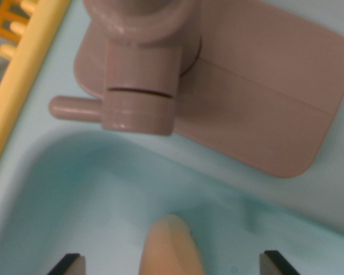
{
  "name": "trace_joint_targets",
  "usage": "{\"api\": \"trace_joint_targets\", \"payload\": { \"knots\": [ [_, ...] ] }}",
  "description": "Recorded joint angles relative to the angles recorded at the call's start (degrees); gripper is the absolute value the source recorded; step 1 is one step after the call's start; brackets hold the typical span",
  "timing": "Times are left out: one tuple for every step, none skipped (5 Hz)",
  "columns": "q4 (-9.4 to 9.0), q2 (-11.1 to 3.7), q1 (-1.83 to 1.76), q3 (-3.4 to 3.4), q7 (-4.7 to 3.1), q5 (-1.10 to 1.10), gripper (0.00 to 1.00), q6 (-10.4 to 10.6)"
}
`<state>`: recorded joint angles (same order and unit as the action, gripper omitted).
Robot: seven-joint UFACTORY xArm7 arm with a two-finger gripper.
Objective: Pick detergent from the sink
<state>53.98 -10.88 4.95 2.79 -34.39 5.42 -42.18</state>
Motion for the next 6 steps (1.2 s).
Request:
{"api": "trace_joint_targets", "payload": {
  "knots": [
    [0.0, 0.0, 0.0, 0.0, 0.0, 0.0, 0.0, 0.0],
    [-0.05, -0.01, 0.0, 0.0, -0.04, 0.01, 0.0, 0.1],
    [-0.05, -0.01, 0.0, 0.0, -0.04, 0.01, 0.0, 0.1],
    [-0.05, -0.01, 0.0, 0.0, -0.04, 0.01, 0.0, 0.1],
    [-0.05, -0.01, 0.0, 0.0, -0.04, 0.01, 0.0, 0.1],
    [-0.05, -0.01, 0.0, 0.0, -0.04, 0.01, 1.0, 0.1]
  ]
}}
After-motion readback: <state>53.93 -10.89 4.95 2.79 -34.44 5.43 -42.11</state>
